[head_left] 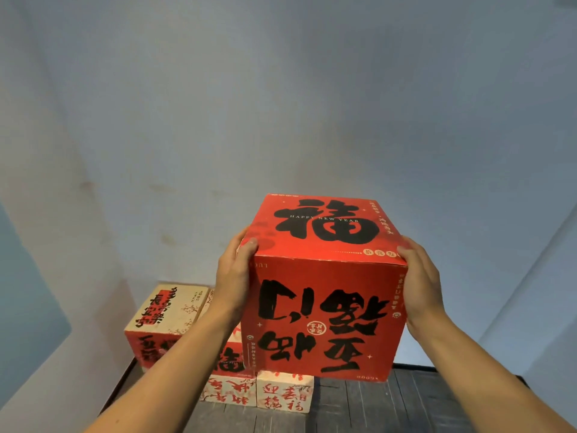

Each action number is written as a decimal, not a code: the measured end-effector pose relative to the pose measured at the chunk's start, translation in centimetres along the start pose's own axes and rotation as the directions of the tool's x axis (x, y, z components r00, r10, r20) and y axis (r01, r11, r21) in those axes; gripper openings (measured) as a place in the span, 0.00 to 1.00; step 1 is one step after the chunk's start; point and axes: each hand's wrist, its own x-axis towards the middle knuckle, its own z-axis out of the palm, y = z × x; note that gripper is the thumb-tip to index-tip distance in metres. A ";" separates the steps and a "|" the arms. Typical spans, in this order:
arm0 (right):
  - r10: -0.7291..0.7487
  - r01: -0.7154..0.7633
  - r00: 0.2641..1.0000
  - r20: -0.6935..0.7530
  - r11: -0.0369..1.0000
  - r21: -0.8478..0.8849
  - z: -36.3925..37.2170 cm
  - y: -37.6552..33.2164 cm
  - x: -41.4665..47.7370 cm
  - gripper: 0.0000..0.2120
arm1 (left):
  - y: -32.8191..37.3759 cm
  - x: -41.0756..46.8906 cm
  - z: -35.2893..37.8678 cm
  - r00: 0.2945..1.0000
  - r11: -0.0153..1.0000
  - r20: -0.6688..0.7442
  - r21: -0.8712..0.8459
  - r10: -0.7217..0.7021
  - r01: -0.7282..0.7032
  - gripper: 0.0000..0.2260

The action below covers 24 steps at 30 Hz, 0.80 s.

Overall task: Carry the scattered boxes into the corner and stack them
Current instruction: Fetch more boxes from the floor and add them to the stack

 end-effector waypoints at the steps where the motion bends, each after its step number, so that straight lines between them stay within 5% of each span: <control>1: 0.003 -0.003 1.000 -0.004 1.000 -0.013 0.3 0.5 1.3 0.11 | -0.8 1.4 0.3 1.000 1.000 0.013 -0.004 -0.007 0.007 0.23; 11: 0.104 -0.097 0.991 0.080 0.992 -0.082 3.4 10.4 13.8 0.13 | -12.1 9.4 2.2 0.989 0.987 -0.093 0.098 -0.115 0.124 0.22; 24: 0.388 -0.370 0.919 0.072 0.911 -0.182 3.9 34.5 23.2 0.15 | -35.1 11.0 3.5 0.899 0.914 -0.287 0.142 -0.329 0.380 0.25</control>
